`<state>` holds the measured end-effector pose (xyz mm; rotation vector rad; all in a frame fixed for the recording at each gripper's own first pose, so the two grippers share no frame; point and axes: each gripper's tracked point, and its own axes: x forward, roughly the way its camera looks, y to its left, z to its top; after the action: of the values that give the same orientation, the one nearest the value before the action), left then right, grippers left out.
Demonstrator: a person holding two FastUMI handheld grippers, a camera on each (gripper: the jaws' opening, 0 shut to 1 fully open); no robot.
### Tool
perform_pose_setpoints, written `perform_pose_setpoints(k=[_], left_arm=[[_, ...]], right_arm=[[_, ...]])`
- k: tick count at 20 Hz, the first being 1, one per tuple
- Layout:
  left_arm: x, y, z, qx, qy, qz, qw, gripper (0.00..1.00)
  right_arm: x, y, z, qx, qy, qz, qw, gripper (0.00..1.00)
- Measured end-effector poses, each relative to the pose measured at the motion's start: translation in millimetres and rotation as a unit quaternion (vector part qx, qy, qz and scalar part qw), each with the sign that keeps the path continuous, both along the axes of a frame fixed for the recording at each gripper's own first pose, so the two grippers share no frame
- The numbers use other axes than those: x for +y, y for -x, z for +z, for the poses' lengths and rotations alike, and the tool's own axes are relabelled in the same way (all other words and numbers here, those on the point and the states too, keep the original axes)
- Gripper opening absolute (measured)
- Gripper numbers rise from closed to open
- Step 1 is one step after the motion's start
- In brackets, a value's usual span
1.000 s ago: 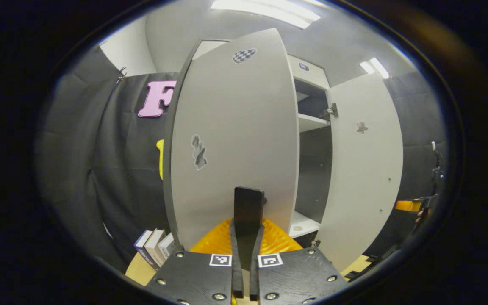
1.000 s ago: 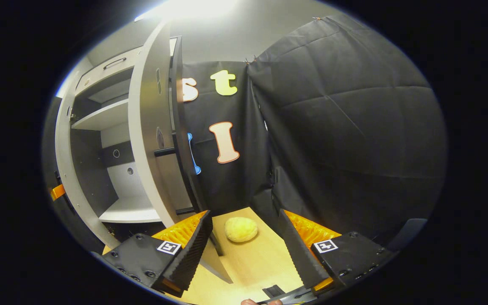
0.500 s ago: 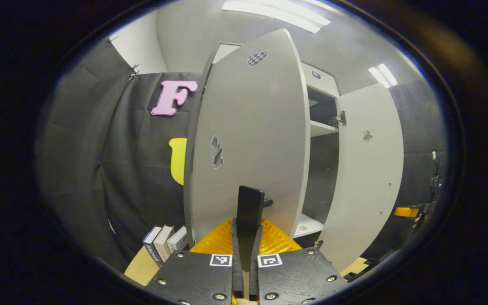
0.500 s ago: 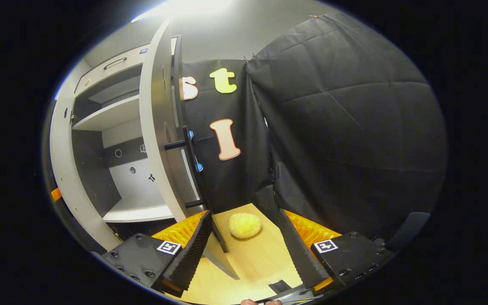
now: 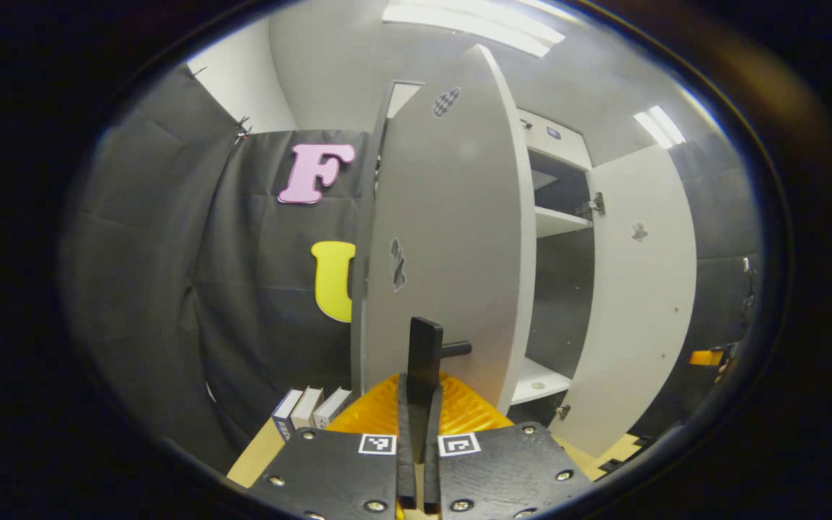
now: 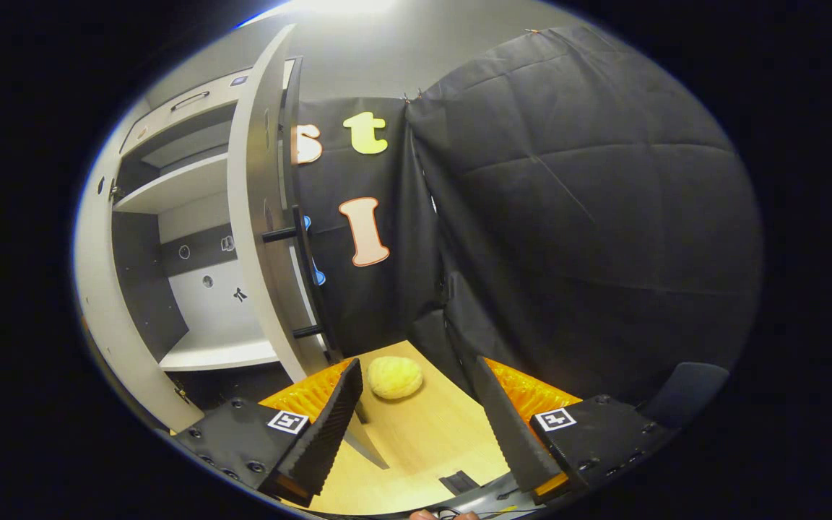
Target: Open the right door of the double-door shoe cabinet with the right hand, and open the left door with the left hand.
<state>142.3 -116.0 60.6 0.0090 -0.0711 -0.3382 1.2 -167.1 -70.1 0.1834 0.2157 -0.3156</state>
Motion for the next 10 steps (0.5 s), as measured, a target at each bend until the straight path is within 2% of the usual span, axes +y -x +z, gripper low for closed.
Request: perform_pose_setpoints(k=[4, 5, 6, 7, 8, 10], left_arm=[[30, -7, 3, -0.004, -0.006, 0.017, 1.0, 0.06], [42, -12, 0, -0.004, -0.006, 0.03, 1.0, 0.07], [55, -12, 3, -0.005, -0.004, 0.047, 0.999, 0.01], [74, -15, 5, -0.008, -0.007, 0.066, 0.998, 0.01], [81, -19, 5, -0.008, -0.01, 0.061, 0.998, 0.0], [73, -19, 2, -0.001, 0.016, 0.022, 1.0, 0.01]], right_arm=[[5, 3, 5, -0.007, 0.011, 0.007, 1.0, 0.98], [5, 3, 6, -0.006, 0.014, 0.007, 1.0, 0.98], [3, 5, 6, -0.006, 0.016, 0.004, 1.0, 0.98], [3, 6, 8, -0.008, 0.014, 0.003, 1.0, 0.98], [4, 7, 9, -0.01, 0.013, 0.004, 1.0, 0.98], [7, 7, 11, -0.015, 0.011, 0.008, 1.0, 0.98]])
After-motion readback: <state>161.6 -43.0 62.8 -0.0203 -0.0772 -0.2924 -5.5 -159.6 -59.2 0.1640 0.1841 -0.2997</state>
